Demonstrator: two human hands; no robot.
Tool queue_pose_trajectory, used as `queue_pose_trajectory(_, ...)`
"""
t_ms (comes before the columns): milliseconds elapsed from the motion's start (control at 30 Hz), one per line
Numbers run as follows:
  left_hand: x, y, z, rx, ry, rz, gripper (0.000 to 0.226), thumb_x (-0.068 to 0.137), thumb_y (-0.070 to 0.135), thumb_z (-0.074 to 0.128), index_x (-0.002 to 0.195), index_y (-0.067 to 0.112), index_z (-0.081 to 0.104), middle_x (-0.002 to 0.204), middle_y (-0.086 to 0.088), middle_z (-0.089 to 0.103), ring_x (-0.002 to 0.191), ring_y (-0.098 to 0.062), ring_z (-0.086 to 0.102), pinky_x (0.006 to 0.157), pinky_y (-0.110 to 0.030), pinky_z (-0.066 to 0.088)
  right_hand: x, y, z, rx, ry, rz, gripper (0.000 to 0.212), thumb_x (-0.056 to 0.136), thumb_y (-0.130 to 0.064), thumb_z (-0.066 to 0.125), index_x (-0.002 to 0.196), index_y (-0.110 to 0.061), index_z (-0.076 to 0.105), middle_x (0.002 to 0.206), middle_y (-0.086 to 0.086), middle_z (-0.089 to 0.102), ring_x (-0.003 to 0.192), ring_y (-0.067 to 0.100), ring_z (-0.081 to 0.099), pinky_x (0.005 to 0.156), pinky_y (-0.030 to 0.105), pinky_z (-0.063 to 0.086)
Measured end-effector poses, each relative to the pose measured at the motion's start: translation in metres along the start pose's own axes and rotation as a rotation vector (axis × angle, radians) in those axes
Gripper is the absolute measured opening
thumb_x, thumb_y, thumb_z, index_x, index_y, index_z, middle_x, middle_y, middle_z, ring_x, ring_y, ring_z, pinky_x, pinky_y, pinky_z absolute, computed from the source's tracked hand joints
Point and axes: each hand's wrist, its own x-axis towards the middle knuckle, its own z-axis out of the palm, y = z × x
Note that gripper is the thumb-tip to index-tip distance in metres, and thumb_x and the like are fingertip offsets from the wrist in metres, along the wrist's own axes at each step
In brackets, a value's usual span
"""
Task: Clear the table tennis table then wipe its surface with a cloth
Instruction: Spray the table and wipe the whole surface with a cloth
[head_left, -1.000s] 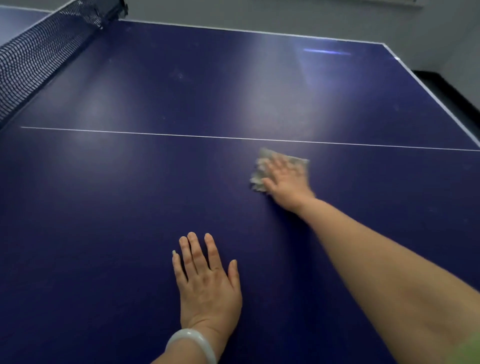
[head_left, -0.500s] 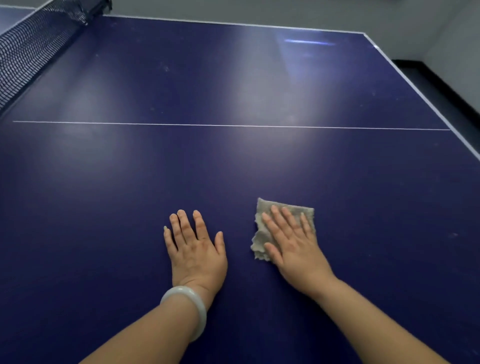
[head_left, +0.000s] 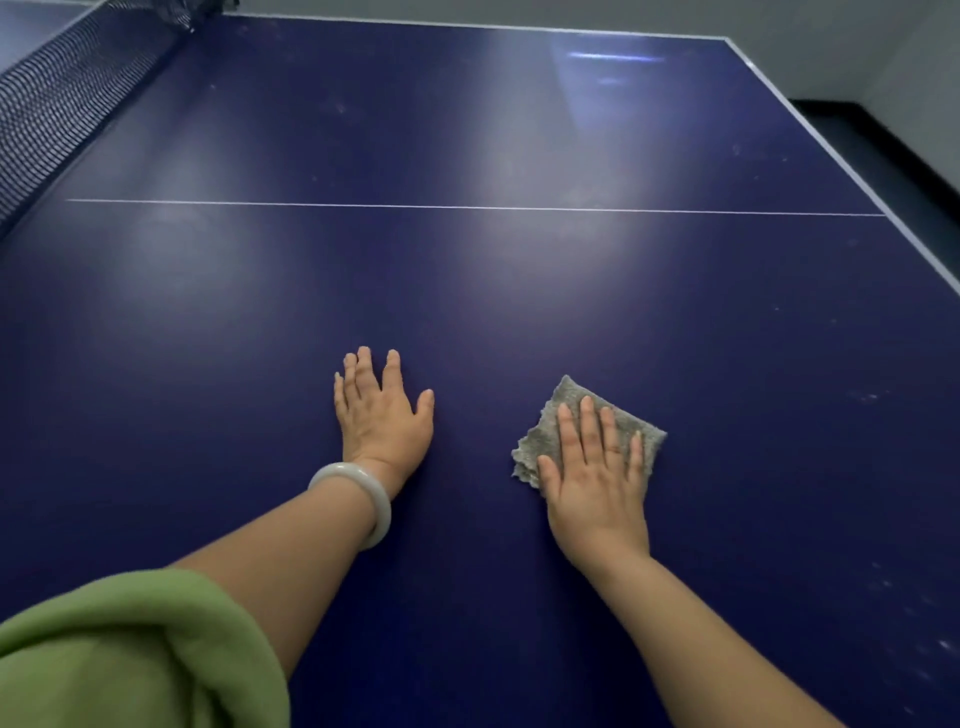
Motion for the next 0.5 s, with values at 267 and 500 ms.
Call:
queue_pose_trajectory(267, -0.133, -0.074, -0.027, -0.004, 0.023, -0.050, 0.063, 0.101, 0.036, 0.039, 0.155, 0.014, 0.014, 0.162, -0.009, 0.002, 0.150, -0.023, -0.005, 0.122, -0.037, 0.001, 0.001, 0.001, -0.003, -0.014, -0.046, -0.020, 0.067, 0.094, -0.055, -0.003, 0.154, -0.026, -0.009, 0.161, -0.004, -0.018, 0.147, 0.016, -0.022, 0.118, 0.046, -0.016)
queue_pose_trajectory(500, -0.206, -0.115, -0.001, 0.246, 0.034, -0.119, 0.070, 0.100, 0.047, 0.000, 0.150, 0.004, 0.022, 0.157, -0.020, 0.021, 0.147, -0.032, 0.018, 0.119, -0.042, 0.007, -0.008, -0.015, -0.006, 0.024, -0.083, 0.039, 0.063, 0.100, -0.049, 0.010, 0.154, -0.024, -0.011, 0.161, -0.002, -0.019, 0.146, 0.017, -0.023, 0.118, 0.048, -0.014)
